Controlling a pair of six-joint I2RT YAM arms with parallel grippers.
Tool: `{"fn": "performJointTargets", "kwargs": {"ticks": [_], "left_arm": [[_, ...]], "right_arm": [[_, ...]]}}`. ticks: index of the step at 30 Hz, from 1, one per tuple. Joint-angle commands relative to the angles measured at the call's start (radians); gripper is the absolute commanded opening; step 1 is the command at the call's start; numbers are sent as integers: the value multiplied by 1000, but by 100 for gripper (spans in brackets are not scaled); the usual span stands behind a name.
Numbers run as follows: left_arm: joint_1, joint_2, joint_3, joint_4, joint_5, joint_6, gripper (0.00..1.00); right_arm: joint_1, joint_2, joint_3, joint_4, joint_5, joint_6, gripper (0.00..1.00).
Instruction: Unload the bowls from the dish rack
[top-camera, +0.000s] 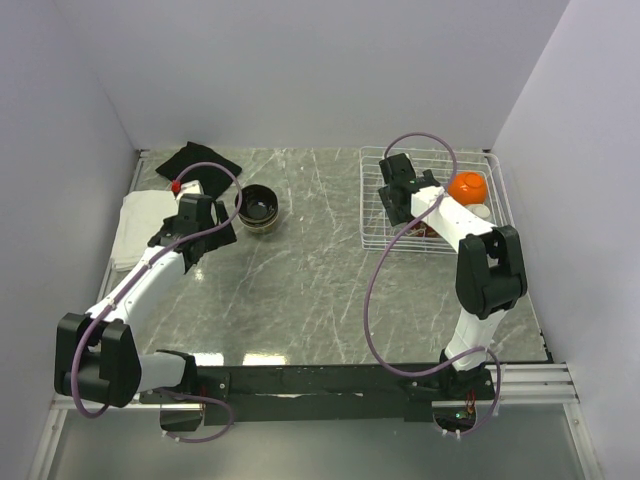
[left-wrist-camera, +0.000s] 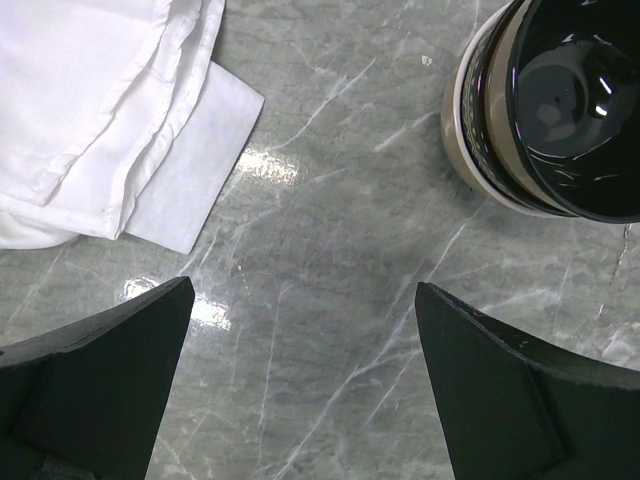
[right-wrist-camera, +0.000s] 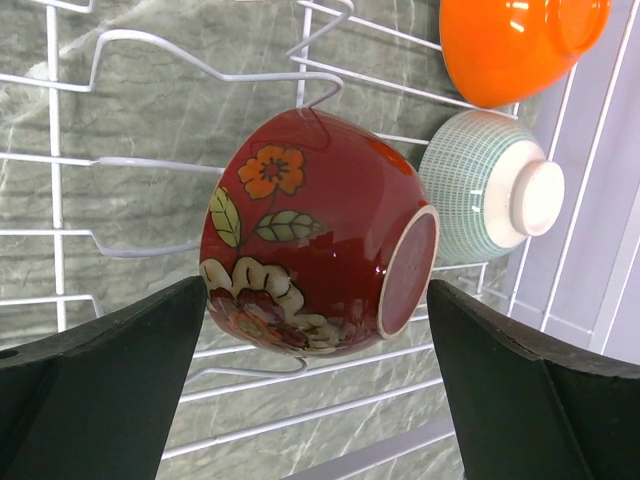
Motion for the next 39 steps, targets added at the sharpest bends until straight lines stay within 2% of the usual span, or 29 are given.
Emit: {"fn": "performJointTargets", "kwargs": {"ticks": [1,18,24,28,36,39], "left_arm": [[2,-2,30,31,4,6,99],[2,-2,29,32,9,7,100],[0,5,32,32,14,7,100],[2,4,29,32,12,7,100],[0,4,29,31,11,7,100],[2,4,32,31,12,7,100]], "right_arm": [[-5,-1,-23,29,-33,-59,100],[-73,-37,-50,104,-195,-22,100],[-74,-22,-54,103,-168,-2,100],[-78,-10,-71,112,-223,7,100],[-108,-10,-86,118,-223,43,100],[-107,-13,-65,92,-182,46,95]]}}
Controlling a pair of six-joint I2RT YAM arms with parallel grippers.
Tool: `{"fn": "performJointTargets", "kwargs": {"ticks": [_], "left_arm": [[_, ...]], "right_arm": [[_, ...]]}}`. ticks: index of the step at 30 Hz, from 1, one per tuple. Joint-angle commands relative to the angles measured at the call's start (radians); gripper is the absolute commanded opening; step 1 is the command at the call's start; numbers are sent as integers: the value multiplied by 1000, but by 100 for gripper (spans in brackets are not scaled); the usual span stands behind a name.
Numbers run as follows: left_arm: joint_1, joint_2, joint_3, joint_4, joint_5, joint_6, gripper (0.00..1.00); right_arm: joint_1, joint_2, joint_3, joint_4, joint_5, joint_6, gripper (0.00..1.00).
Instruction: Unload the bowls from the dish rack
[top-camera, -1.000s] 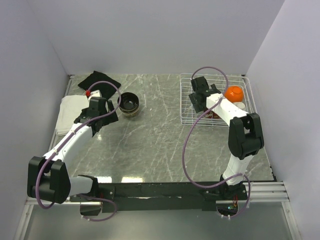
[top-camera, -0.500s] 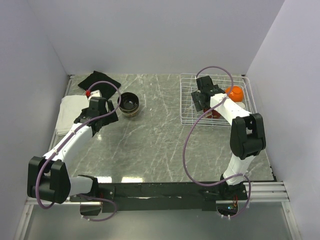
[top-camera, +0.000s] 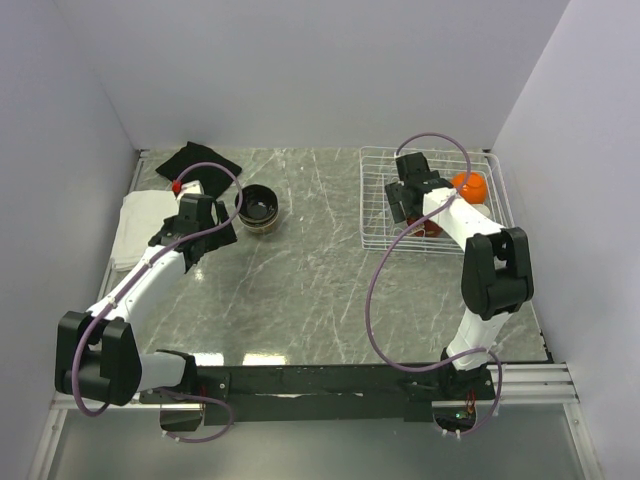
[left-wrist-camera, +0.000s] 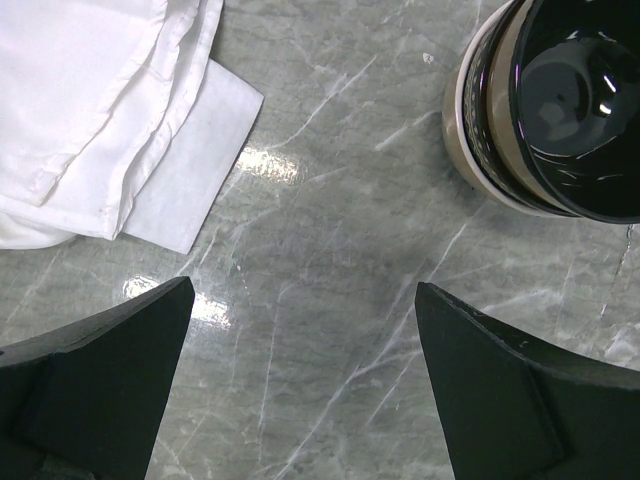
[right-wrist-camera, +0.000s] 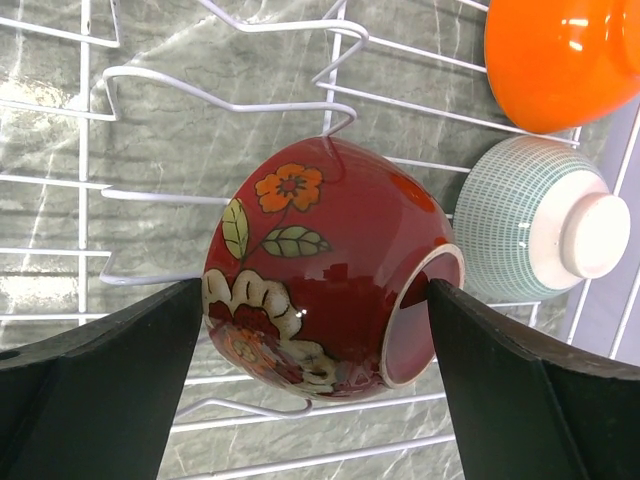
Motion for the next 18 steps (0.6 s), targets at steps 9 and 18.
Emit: {"fn": "performJointTargets", "kwargs": {"ticks": [9,18], "left_arm": [[2,-2,32,26,14,6,99],[2,-2,32,26,15,6,99]], "right_arm": [[-19,-60,10,-36,140,63,82],[-22,-87,-13,-31,154,86,78]]}}
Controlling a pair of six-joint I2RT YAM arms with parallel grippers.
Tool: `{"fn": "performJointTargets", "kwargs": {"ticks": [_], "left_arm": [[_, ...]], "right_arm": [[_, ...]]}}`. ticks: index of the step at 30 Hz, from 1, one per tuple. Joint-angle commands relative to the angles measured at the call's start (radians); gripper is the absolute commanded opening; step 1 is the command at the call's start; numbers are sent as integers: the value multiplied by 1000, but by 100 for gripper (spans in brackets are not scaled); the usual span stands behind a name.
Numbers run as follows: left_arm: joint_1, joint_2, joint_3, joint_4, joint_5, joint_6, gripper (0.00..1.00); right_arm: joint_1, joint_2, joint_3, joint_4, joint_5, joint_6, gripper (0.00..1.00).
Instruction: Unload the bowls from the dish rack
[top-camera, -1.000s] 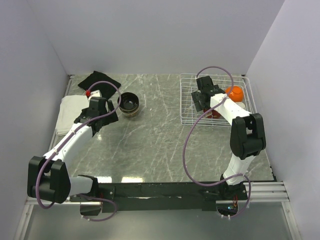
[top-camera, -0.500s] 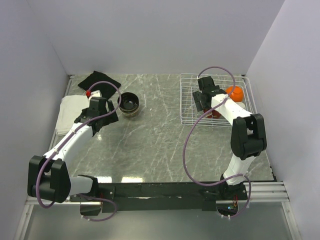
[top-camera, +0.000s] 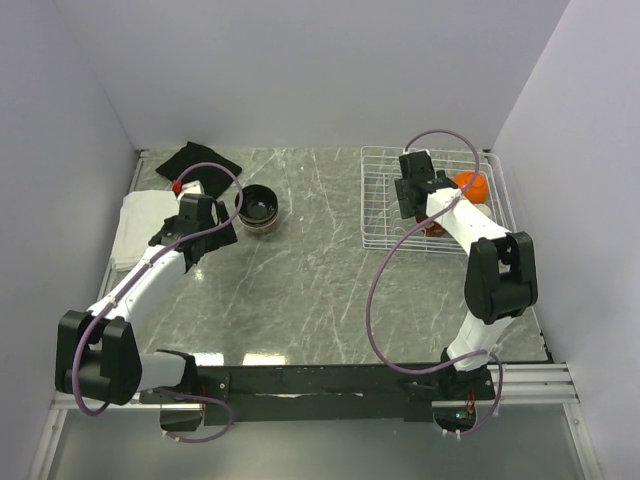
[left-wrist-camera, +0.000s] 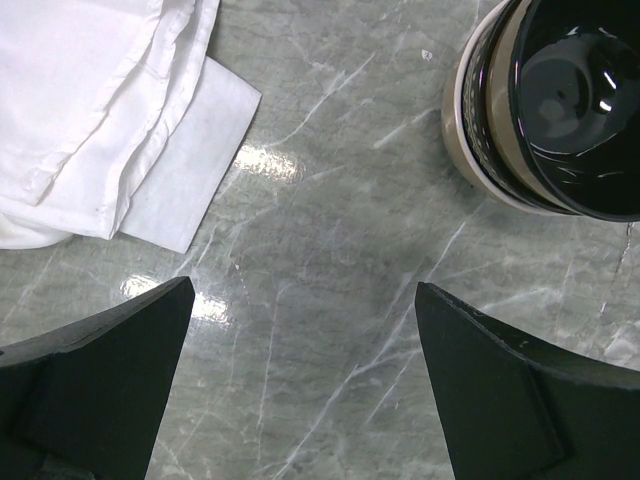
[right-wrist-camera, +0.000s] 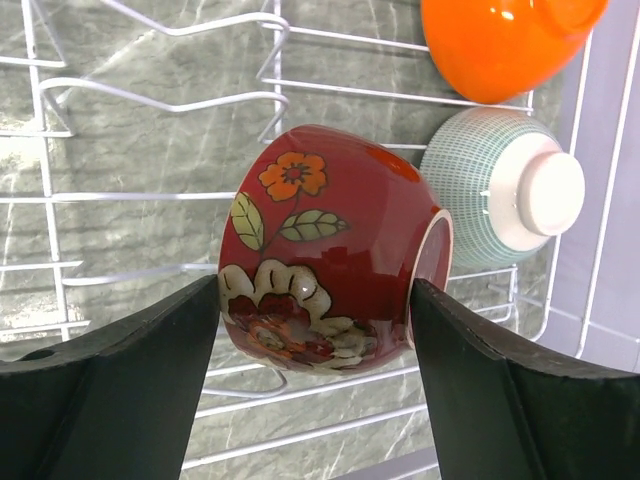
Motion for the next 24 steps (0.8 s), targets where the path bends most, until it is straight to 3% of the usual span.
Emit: {"fn": "performJointTargets", "kwargs": {"ticks": [1,15,24], "left_arm": [[2,-3,30,26,12,6,99],[2,-9,32,26,12,7,99],[2,-8,32,24,9,7,99]], "right_arm": [[-17,-48,-12,-15,62,25,78],[-23,-2,-46,6,52,59,84],[-23,-32,-43,-6,79,59,75]]}}
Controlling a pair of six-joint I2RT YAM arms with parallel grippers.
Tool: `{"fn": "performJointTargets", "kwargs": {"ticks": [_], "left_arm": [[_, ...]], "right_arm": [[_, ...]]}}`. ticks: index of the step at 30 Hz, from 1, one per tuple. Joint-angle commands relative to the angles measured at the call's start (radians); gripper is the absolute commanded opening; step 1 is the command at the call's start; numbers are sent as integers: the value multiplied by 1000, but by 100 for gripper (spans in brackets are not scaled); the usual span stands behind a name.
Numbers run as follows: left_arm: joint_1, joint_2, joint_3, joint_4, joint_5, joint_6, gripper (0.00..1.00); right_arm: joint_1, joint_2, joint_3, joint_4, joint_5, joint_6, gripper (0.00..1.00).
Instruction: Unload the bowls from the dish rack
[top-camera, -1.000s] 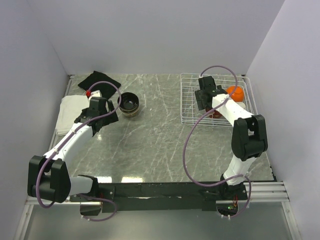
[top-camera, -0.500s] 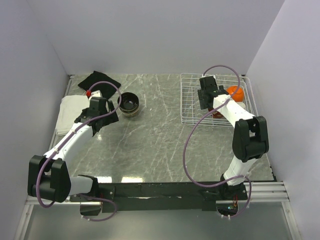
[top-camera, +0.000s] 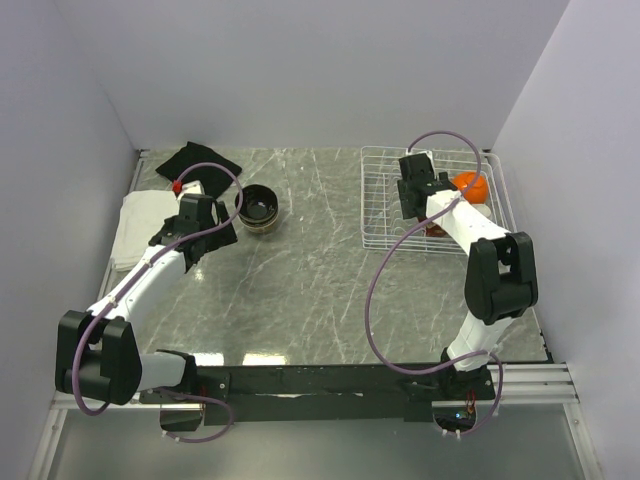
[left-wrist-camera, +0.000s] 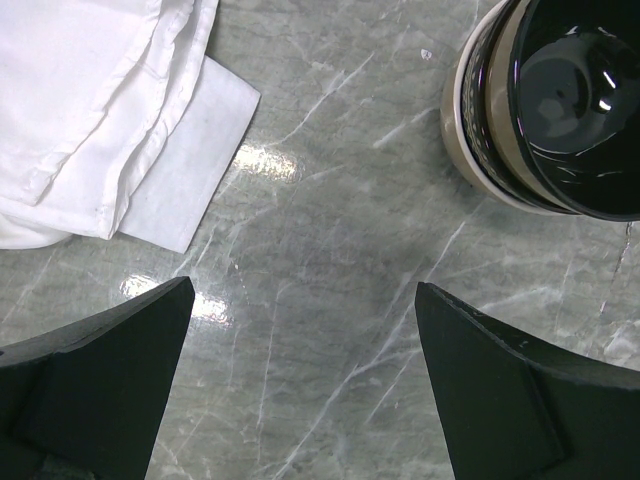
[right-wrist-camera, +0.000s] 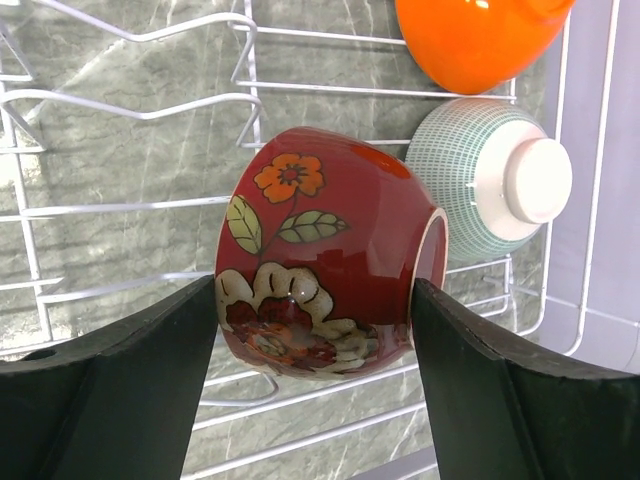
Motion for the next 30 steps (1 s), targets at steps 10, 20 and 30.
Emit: {"fn": "performJointTargets", "kwargs": {"ticks": [10,20,30], "left_arm": [[2,-10,35,24,7,7,99],[2,-16,32,26,22,7,99],[2,-22,32,30,42,7,99]], "right_arm": [[-20,-104,6,-71,24,77,62],[-25,-182,-15,-57,-8,111,49],[-51,-245,0,-68,-76,152,42]]}}
